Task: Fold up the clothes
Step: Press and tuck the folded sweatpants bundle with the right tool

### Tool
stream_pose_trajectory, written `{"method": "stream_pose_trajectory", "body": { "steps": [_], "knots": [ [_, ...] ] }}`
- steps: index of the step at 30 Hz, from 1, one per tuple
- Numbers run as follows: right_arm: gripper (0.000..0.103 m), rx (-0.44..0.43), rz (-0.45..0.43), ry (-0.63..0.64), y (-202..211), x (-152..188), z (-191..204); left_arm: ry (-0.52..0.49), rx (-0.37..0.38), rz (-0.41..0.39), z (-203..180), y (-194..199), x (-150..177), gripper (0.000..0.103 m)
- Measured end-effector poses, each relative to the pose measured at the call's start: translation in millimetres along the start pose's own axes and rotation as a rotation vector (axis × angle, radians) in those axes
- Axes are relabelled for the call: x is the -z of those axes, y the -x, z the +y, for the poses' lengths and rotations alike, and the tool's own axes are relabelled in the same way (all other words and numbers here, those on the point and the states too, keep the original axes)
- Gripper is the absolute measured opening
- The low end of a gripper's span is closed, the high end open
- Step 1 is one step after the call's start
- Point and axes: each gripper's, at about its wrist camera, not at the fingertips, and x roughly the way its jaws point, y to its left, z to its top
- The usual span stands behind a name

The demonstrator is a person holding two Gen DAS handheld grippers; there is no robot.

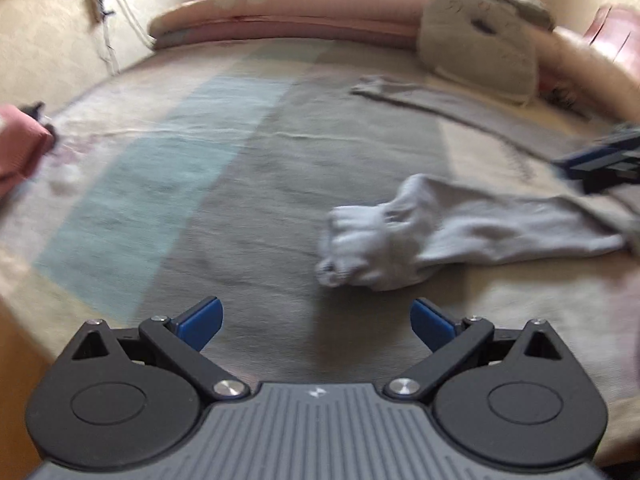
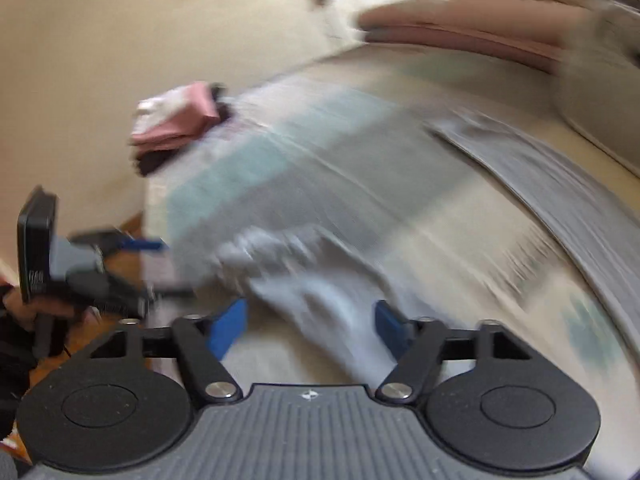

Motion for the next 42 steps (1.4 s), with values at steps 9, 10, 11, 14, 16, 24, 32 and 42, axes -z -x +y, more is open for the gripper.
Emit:
{"method": "stream_pose_trajectory", "body": {
  "steps": [9, 10, 11, 14, 16, 24, 32, 42],
  "knots": [
    [0.072, -0.065, 0.082, 0.021, -104.5, -63.9, -12.8, 0.071, -0.001, -0.026, 5.3, 16.2, 11.6, 0.100],
    [0.072, -0.060, 0.108, 0.033, -112.2, -61.5, -13.1, 0.097, 0.002, -0.023, 7.5, 17.3, 16.0, 0.100],
    [0.072, -0.055, 0.132, 0.058, -117.9, -57.3, -11.4, 0.112, 0.006, -0.019, 9.9, 16.9, 19.4, 0.100],
    [0.035, 0.004, 0.201, 0.164, -126.4, -42.9, 3.1, 0.135, 0.007, -0.009, 15.5, 16.6, 24.3, 0.100],
    [0.008, -0.003, 0.216, 0.217, -118.3, -36.6, 16.3, 0.146, 0.000, -0.005, 18.2, 17.5, 25.5, 0.100],
    [0.008, -0.147, 0.225, 0.260, -77.6, -16.9, 64.0, 0.230, 0.004, -0.030, 32.5, 29.3, 26.6, 0.100],
    [0.014, -0.289, 0.377, 0.309, -80.3, 29.3, 108.9, 0.292, 0.055, -0.031, 33.2, 31.7, 39.1, 0.100],
    [0.053, -0.186, 0.336, 0.285, -33.4, 63.1, 101.7, 0.437, 0.227, 0.005, 29.3, 9.6, 58.3, 0.100]
  ]
}}
